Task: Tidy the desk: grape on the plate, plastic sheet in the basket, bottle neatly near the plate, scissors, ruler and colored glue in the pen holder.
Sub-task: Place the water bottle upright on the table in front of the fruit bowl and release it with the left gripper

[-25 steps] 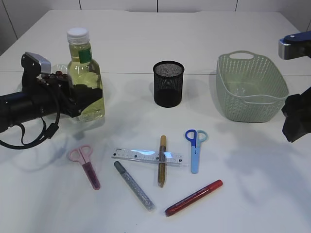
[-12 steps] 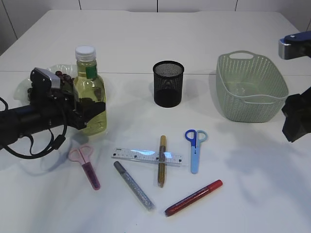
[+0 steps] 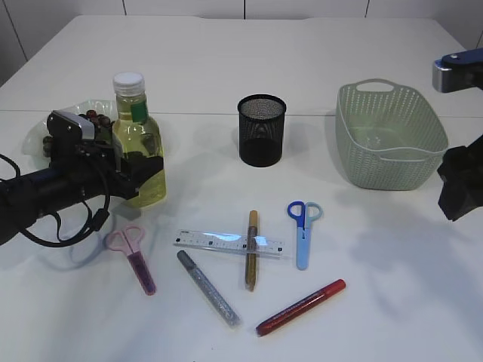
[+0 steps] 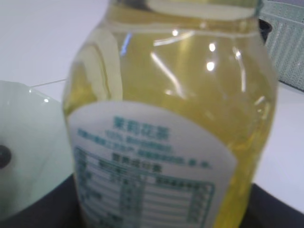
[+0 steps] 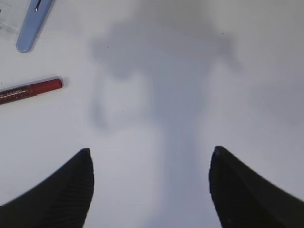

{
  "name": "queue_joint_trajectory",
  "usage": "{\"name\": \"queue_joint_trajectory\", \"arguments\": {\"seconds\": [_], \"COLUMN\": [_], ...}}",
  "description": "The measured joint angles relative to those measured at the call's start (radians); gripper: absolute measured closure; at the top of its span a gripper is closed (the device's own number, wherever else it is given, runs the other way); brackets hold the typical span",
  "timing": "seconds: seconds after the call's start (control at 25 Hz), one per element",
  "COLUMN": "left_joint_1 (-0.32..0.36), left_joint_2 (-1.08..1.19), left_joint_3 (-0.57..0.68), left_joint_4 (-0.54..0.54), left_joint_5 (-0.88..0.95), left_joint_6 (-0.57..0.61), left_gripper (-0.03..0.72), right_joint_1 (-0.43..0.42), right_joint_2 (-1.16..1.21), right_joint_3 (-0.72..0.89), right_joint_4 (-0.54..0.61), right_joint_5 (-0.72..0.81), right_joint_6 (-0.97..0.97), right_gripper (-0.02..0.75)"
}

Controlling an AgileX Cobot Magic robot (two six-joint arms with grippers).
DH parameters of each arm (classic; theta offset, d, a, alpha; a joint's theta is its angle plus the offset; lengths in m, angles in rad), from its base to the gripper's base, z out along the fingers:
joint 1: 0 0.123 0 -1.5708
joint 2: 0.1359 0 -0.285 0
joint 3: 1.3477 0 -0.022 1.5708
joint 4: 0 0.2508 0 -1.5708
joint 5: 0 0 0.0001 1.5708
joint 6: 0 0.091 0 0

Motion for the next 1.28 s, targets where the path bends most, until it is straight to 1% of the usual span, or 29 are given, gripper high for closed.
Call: {"name": "queue_joint_trajectory", "arguments": {"seconds": [0.32,0.72,0.96,1.28], "left_joint_1": [0.0,0.0,0.0,0.0], "left_joint_2": [0.001,-0.003,-0.006,-0.07], "left_joint_3": [0.0,0.0,-0.002,-0.004], "left_joint_4": [0.003,0.067,0.071,0.073], "left_joint_5": [0.0,0.002,-0.015,-0.035], "left_joint_6": [0.003,0.005,0.007,0.007], "left_gripper": [0.159,0.143,0.085,0.073], "right_joint_1": [0.0,0.0,0.0,0.0], "right_joint_2": [0.0,0.0,0.0,0.0], "right_joint_3": [0.0,0.0,0.0,0.0], "right_joint_4": [0.0,0.0,0.0,0.0], "right_joint_5": [0.0,0.0,0.0,0.0], "right_joint_6": [0.0,-0.002,-0.002,-0.002], "right_gripper": [0.155,0.155,0.155,0.155]}}
